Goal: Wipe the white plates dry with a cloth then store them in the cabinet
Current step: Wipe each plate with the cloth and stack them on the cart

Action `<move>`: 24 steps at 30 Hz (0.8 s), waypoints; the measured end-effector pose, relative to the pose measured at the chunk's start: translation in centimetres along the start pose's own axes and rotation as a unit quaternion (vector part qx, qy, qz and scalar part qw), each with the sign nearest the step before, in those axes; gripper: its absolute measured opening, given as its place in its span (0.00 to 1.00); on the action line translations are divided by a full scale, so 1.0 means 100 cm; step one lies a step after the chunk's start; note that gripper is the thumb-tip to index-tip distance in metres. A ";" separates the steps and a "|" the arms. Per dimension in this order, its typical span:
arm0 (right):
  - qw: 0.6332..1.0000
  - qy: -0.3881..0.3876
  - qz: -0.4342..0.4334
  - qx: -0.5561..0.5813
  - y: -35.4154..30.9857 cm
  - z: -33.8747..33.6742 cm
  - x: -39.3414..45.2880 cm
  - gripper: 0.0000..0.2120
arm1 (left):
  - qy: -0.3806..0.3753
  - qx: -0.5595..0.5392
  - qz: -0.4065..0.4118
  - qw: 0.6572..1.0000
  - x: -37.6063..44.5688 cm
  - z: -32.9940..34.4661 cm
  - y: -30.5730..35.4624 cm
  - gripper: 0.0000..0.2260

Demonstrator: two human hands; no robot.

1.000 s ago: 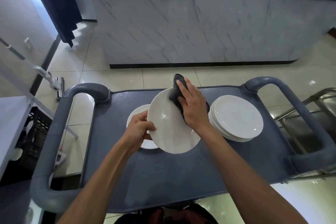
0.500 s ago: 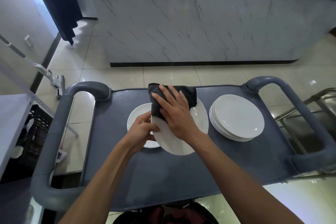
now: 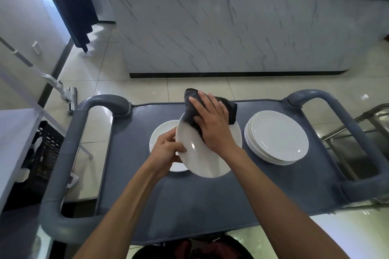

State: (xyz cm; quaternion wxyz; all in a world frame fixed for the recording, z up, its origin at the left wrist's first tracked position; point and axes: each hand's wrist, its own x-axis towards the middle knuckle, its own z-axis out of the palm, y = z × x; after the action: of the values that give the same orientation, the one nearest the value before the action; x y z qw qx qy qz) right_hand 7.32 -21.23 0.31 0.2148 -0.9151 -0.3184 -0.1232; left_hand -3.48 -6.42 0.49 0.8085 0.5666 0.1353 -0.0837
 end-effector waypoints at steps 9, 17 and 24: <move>0.990 -0.030 0.140 -0.011 0.028 -0.004 -0.007 0.27 | 0.077 -0.064 0.002 0.995 0.002 0.003 -0.002 0.21; 0.978 -0.007 0.206 0.014 0.018 0.009 -0.034 0.27 | 0.149 -0.098 0.039 0.983 0.011 0.004 0.004 0.21; 0.980 -0.004 0.198 0.032 -0.011 0.024 -0.056 0.29 | 0.156 -0.118 0.049 0.979 0.016 0.007 0.005 0.23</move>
State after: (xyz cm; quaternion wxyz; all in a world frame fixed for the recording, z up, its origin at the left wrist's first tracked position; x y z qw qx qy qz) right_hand 2.57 -22.31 -3.46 0.2628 -0.9531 -0.1355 -0.0639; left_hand -1.75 -6.83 0.68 0.8418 0.4789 0.2411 0.0623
